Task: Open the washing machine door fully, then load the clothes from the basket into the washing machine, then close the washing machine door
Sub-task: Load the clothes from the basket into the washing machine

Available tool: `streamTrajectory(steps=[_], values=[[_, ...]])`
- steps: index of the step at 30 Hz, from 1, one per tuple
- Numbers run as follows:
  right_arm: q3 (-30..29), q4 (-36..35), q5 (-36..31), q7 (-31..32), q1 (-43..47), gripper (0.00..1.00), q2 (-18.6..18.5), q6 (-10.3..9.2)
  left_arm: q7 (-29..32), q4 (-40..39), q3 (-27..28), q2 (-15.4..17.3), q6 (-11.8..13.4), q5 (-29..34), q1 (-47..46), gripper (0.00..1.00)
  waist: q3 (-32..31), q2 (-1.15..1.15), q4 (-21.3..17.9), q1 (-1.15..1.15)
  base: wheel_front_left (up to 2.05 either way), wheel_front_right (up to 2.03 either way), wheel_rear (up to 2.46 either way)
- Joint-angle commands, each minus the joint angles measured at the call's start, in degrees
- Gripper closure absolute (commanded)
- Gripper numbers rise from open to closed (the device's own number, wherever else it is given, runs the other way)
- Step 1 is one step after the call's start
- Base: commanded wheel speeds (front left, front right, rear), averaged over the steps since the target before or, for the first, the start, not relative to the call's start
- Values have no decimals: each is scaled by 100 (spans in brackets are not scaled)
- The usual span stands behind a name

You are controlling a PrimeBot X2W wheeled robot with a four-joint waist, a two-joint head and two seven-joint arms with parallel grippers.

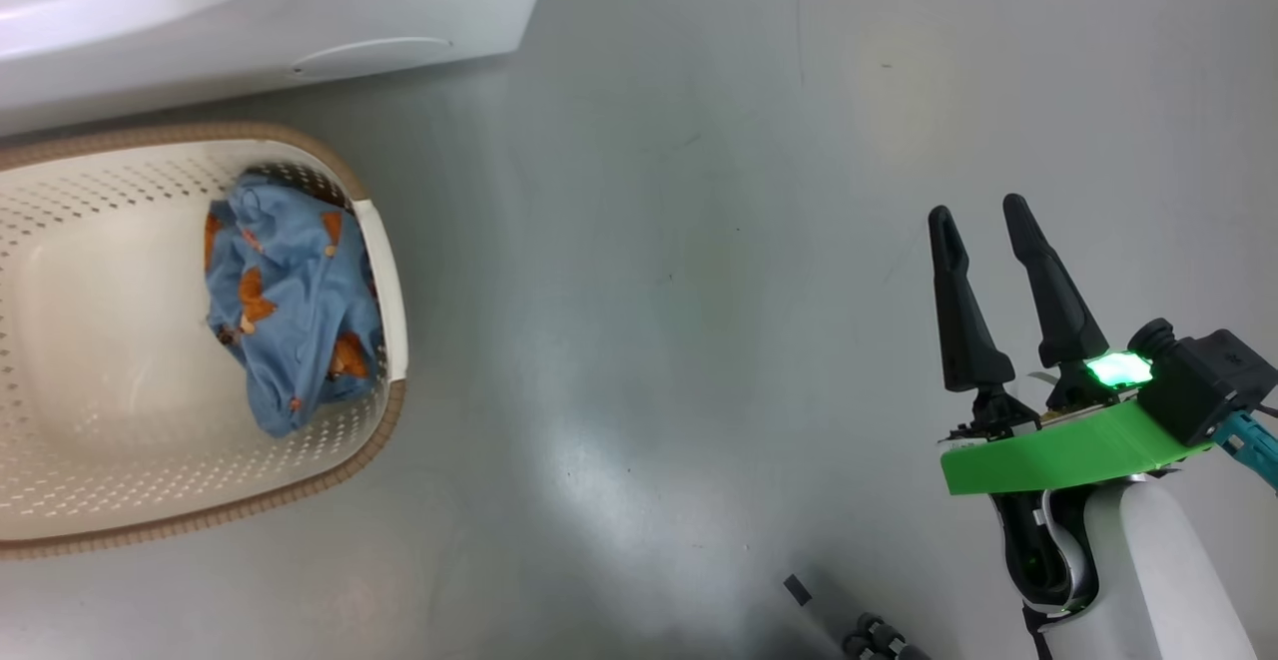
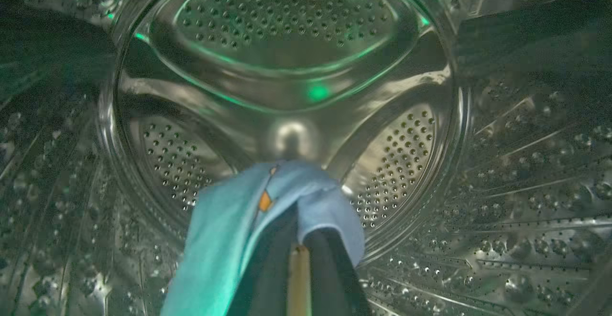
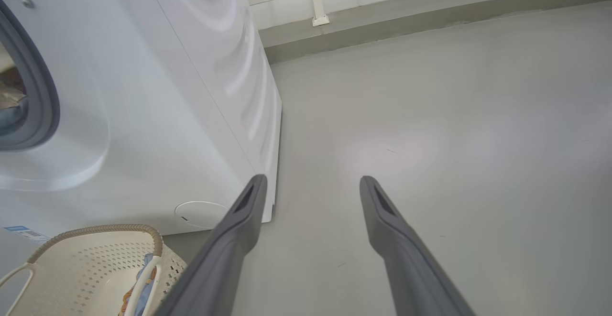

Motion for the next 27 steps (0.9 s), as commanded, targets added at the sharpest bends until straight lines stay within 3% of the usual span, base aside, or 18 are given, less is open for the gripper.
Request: streamTrajectory(steps=[1,7,13,14,16,17,18,27], values=[[145,-118,94,-27,14,0,9,16,-25,-309,157,254,27,237,46,100,36,0,-35,0,0,0,0],[170,-94,100,-27,32,0,19,16,-26,151,273,68,-3,519,531,100,30,0,-23,0,0,0,0],[194,-82,102,-27,7,0,24,16,-26,759,172,89,-15,571,475,100,41,0,-12,0,0,0,0],[192,-84,99,-27,6,0,24,16,-26,858,129,81,-15,546,442,94,39,0,-5,0,0,0,0],[183,-83,95,-27,10,0,25,16,-26,1045,-13,92,-16,534,363,60,31,0,10,0,0,0,0],[179,-80,96,-27,14,0,25,16,-27,1153,-76,88,-16,506,326,14,22,0,17,0,0,0,0],[175,-75,97,-27,19,0,25,16,5,1307,-143,69,-16,457,286,0,11,0,27,0,0,0,0],[133,-94,83,-27,31,0,27,16,36,1724,-785,-3,-17,-30,39,0,-34,0,150,0,0,0,0]])
